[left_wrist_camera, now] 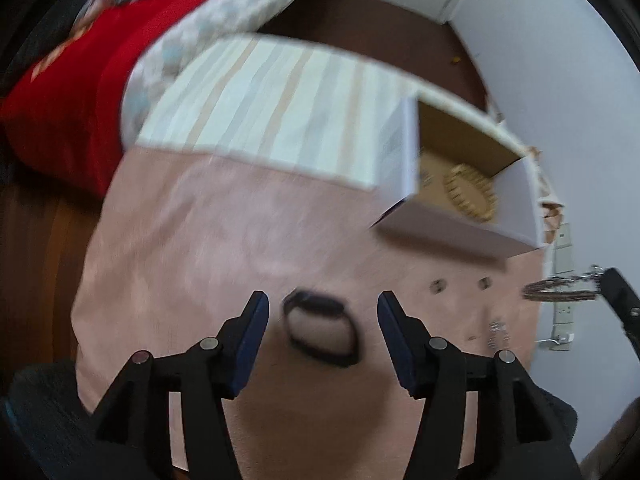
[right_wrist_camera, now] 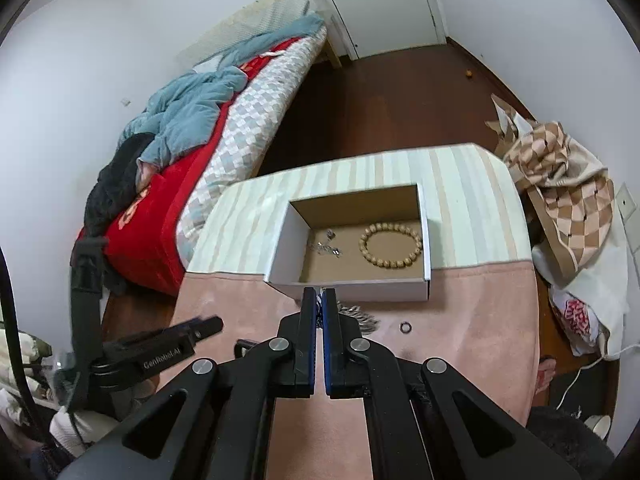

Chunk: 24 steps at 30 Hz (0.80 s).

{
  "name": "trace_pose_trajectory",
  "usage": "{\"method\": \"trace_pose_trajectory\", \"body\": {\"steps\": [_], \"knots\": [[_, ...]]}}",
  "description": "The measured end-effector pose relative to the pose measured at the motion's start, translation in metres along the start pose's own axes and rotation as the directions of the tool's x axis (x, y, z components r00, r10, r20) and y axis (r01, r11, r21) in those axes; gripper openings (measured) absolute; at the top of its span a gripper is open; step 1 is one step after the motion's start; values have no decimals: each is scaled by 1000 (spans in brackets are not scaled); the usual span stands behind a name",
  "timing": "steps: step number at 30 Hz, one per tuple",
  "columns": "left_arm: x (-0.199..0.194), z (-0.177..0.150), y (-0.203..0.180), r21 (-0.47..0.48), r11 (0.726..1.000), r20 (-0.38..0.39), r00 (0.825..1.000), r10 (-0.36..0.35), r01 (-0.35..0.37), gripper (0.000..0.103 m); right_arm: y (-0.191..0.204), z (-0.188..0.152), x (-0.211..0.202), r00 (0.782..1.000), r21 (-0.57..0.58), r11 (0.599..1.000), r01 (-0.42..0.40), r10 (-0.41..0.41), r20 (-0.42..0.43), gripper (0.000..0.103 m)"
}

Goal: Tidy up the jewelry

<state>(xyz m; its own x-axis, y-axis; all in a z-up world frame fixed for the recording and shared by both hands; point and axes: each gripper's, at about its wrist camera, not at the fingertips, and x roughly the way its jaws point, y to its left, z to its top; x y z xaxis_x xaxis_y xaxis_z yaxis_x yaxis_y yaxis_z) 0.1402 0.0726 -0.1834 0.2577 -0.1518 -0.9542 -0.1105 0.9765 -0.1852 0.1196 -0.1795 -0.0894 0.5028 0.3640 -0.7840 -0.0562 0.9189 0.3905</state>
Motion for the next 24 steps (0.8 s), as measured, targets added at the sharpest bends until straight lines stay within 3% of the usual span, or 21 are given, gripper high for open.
{"method": "trace_pose_trajectory", "body": {"steps": [6, 10, 11, 12, 14, 20, 24], "knots": [[41, -18, 16, -44, 998, -79, 996, 38, -42, 54, -18, -22, 20, 999, 48, 999, 21, -19, -41, 2], [53, -17, 12, -19, 997, -64, 995, 75, -76, 50, -23, -29, 28, 998, 63, 997, 36, -32, -55, 2], [53, -16, 7, 5, 996, -42, 995, 93, -93, 39, -23, -30, 30, 998, 65, 997, 39, -35, -60, 2], [54, -15, 4, 31, 992, -21, 992, 122, -121, 18, -24, -31, 32, 997, 67, 997, 43, -38, -63, 2], [55, -12, 1, 57, 987, 4, 989, 148, -148, 4, -25, -33, 34, 997, 68, 997, 49, -44, -69, 2], [46, -4, -1, 61, 990, 40, 992, 122, -125, 2, -26, -31, 32, 997, 74, 996, 43, -38, -66, 2], [15, 2, -7, 71, 995, 88, 994, 66, -72, 2, -20, -21, 22, 999, 69, 997, 23, -20, -42, 2]]}}
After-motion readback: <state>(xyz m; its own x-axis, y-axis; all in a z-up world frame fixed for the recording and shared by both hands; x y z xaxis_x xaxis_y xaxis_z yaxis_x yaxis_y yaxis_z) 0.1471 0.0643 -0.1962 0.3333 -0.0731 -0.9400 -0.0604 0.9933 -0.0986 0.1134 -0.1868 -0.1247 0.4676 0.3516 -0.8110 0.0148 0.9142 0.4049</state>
